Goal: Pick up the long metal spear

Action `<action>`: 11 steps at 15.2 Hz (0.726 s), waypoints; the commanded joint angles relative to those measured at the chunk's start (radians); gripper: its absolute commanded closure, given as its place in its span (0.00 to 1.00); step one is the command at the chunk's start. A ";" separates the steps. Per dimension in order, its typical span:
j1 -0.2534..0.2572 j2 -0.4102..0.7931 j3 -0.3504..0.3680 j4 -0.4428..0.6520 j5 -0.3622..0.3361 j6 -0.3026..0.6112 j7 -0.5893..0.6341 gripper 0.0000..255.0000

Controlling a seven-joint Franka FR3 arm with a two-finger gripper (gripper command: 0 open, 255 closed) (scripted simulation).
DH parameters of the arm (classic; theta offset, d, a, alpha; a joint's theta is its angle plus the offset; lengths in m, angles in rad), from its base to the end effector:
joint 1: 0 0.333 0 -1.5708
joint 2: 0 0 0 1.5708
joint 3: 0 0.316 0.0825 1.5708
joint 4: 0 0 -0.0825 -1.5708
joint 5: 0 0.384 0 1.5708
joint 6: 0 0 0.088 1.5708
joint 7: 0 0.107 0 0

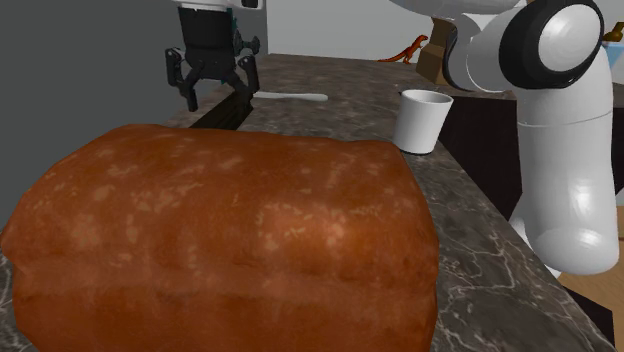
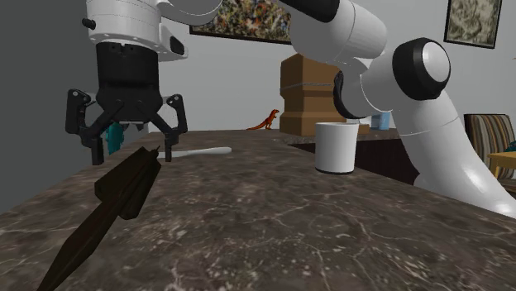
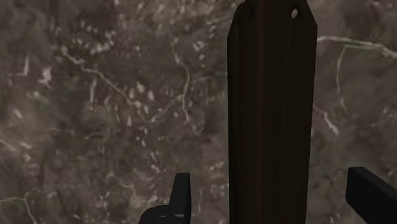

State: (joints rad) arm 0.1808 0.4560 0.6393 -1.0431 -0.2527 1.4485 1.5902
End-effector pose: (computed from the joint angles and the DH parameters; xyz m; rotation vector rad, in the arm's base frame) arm 0.5421 0.3748 0.6178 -2.8295 1.2961 0.0073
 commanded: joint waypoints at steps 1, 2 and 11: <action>-0.004 0.003 -0.002 -0.024 0.000 0.026 0.007 0.00; -0.012 -0.005 -0.001 -0.051 0.005 0.045 0.007 0.00; -0.036 -0.029 0.002 -0.138 0.019 0.108 0.007 1.00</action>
State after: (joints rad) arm 0.1445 0.4264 0.6413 -1.1795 -0.2344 1.5561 1.5971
